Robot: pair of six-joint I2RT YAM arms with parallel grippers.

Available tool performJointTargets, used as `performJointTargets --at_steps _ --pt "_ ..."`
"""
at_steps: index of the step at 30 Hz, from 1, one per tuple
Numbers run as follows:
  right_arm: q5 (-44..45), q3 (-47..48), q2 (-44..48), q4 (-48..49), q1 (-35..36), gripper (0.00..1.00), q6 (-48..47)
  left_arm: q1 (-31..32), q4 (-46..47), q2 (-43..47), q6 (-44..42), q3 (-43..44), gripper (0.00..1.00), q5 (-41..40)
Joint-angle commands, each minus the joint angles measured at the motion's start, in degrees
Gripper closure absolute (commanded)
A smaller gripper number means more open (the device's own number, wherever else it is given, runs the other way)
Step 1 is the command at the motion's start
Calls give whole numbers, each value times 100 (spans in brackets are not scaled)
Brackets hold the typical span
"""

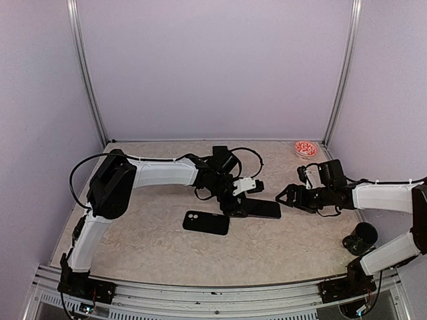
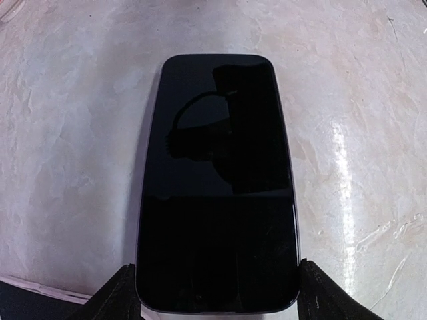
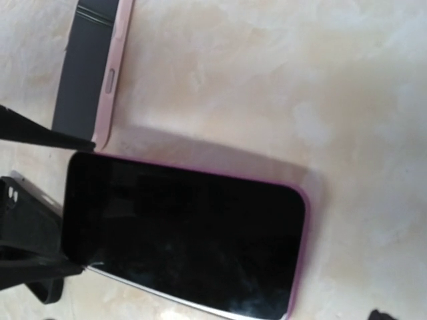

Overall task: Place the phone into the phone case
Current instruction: Pick up the phone from the center of the board, then place the phone at the center of the board.

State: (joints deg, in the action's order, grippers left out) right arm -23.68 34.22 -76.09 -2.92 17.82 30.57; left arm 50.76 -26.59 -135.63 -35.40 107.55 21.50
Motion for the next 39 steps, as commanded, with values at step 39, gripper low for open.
performJointTargets --at_steps 39 --pt "-989 -431 -458 522 -244 1 -344 338 1820 1337 592 -1492 100 57"
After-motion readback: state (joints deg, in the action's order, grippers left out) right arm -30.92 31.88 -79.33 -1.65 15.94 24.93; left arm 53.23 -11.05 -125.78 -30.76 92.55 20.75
